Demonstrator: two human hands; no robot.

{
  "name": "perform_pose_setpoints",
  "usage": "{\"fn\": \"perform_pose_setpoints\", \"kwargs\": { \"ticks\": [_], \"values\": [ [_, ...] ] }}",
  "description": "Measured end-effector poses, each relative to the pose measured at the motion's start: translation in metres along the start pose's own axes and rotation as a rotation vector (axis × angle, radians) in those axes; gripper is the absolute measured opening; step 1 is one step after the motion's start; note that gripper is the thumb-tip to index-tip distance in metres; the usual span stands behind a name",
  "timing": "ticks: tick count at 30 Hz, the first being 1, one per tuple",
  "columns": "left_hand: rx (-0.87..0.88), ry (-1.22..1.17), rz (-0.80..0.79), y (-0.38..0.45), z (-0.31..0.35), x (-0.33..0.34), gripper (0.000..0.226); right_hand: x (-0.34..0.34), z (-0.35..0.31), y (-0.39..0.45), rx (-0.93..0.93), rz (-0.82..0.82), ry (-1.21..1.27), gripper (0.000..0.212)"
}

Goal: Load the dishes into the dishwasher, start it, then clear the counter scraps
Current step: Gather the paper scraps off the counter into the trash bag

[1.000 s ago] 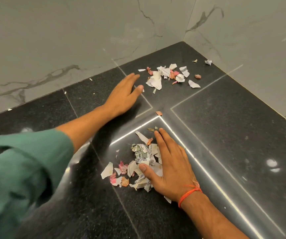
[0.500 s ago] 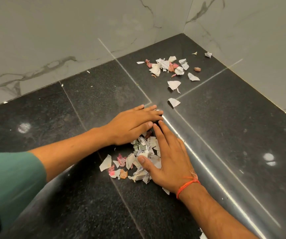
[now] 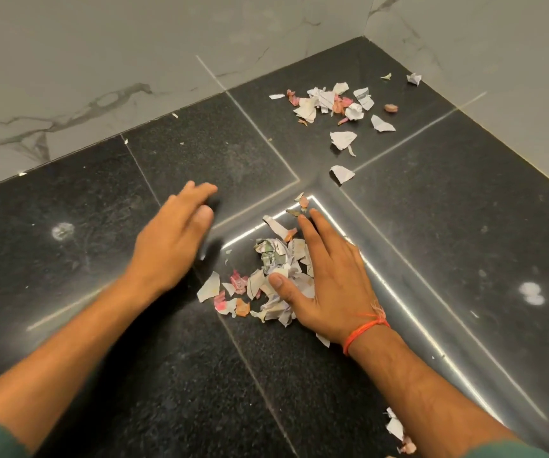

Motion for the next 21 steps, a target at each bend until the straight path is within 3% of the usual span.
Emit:
{"fn": "perform_pose_setpoints", "kwargs": {
  "ticks": [3, 6, 10, 18, 21],
  "values": [
    [0.113, 0.135, -0.054, -0.033, 0.027, 0.028, 0.060, 0.001, 0.000, 0.001, -0.015, 0.014, 0.001, 0.094],
    [0.054, 0.034, -0.047, -0.049, 0.056, 0.057, 0.058, 0.002, 0.001, 0.000, -0.023, 0.047, 0.019, 0.093],
    [-0.114, -0.185, 0.084, -0.051, 0.079, 0.071, 0.049, 0.002, 0.003, 0.000, -0.016, 0.082, 0.064, 0.090],
    [-0.093, -0.381, 0.139, -0.051, 0.076, 0.075, 0.047, -0.001, 0.004, -0.003, -0.039, 0.112, 0.063, 0.089],
    [-0.085, -0.376, 0.175, -0.047, 0.073, 0.074, 0.051, -0.010, 0.003, -0.005, -0.028, 0.136, 0.216, 0.085]
  ]
}}
Point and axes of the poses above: each hand's wrist, its own y-axis towards the middle knuckle, its own x-axis out of the palm, z = x × y, the point moved 4 cm from there along y, towards the middle knuckle, and after that the axes turned 5 degrees about z, right-handed, at the moved point
